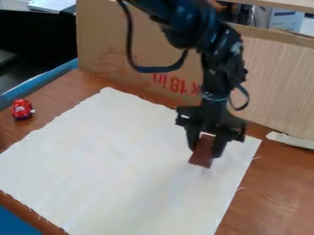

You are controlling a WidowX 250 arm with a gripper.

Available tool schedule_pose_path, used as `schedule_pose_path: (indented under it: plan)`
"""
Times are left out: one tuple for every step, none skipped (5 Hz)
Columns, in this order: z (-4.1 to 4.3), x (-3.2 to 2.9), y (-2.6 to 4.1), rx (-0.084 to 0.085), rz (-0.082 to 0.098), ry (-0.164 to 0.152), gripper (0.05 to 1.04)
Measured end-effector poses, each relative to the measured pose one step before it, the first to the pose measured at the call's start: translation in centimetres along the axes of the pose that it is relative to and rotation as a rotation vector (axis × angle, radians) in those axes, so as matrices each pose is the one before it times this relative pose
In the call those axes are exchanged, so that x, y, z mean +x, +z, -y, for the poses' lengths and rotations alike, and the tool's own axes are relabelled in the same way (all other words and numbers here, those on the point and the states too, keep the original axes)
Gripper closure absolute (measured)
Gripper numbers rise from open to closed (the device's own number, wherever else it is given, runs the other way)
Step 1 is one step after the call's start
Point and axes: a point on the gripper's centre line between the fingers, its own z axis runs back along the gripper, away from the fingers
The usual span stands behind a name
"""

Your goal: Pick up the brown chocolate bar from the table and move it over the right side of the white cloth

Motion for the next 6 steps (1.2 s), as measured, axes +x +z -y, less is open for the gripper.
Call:
schedule_pose_path:
  plan:
    - [1.269,1.388,-0.520,-0.0131,0.0118,0.0207,0.525]
    - [0.319,0.579,-0.979,-0.0036,0.0173,0.0078,0.524]
    - [0.130,0.841,-0.305,-0.0185,0.0539,-0.0144,0.454]
    - [-1.803,-0.423,-0.670,0.0105,-0.0223,0.0163,0.164]
    - [-1.513,0.333,2.889,-0.0421,0.0079,0.0197,0.082]
    - [-3.377,1.419,5.488,-0.0621,0.0310,0.0550,0.082]
